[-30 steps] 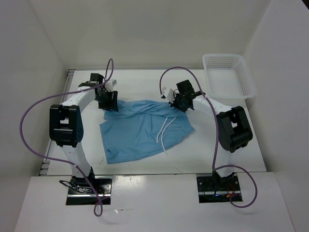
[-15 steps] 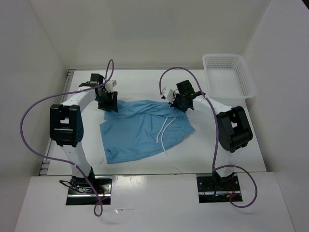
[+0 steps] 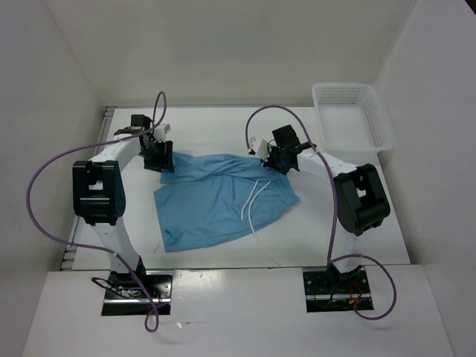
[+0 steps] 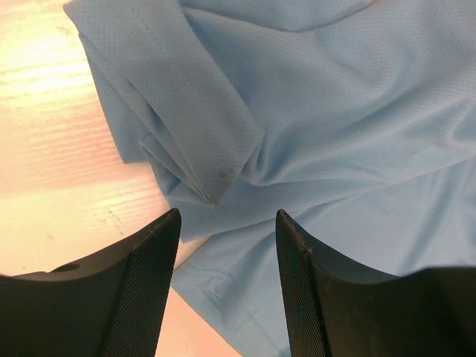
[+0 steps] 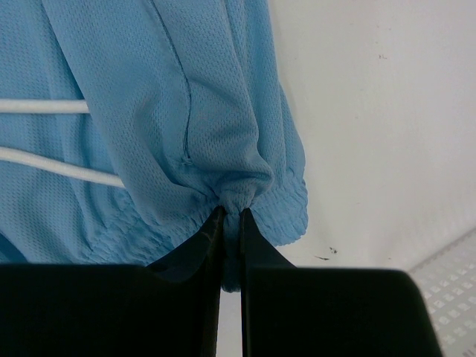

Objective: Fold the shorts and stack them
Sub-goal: Fold the shorts

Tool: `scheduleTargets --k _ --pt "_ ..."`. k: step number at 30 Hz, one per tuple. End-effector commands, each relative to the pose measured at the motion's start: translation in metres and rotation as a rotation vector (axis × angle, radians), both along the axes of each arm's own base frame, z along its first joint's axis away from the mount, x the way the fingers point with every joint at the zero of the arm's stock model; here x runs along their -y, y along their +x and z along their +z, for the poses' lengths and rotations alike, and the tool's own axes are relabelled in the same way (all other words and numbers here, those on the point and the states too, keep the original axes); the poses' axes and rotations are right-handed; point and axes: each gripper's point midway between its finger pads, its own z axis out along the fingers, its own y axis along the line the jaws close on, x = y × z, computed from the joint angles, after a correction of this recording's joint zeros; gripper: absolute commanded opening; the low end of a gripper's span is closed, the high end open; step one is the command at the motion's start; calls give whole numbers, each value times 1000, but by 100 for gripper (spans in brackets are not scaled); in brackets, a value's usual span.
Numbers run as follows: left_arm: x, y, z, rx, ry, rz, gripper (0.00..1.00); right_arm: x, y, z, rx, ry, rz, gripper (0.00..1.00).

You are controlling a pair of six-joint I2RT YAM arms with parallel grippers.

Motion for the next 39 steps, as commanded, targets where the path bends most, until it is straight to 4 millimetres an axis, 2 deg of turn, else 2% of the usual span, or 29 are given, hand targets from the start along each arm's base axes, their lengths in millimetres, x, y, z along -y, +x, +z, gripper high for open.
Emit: scheduleTargets --k 1,6,10,14,20,21,24,25,30,33,36,39 --pt "-1 9 -15 7 4 -2 61 1 -11 2 -9 -11 12 0" --pt "0 23 -15 19 -6 -7 61 2 -13 1 -18 -14 12 0" --pt "2 24 -21 6 -16 -11 60 3 -12 1 -15 -21 7 0" --pt "3 33 -15 29 -25 -15 60 2 -10 1 -15 -21 7 0" --pt "7 33 -15 29 -25 -24 60 2 -10 1 -15 -21 7 0" --pt "9 32 -14 29 -35 -29 58 2 -10 1 -15 -21 7 0" --pt "11 29 -20 11 -46 -32 45 2 -10 1 -15 -21 7 0" --pt "11 29 -20 11 -46 -32 35 2 -10 1 -15 -21 7 0" --pt "15 28 -20 11 -46 -42 10 3 -6 3 2 -27 -1 0" --pt "13 29 -17 20 -34 -37 1 8 2 7 44 -47 -26 0" --pt "4 33 -1 46 17 -15 0 12 18 28 130 -48 -81 0" --pt "-19 50 37 128 57 38 0 15 41 54 239 -54 -131 0"
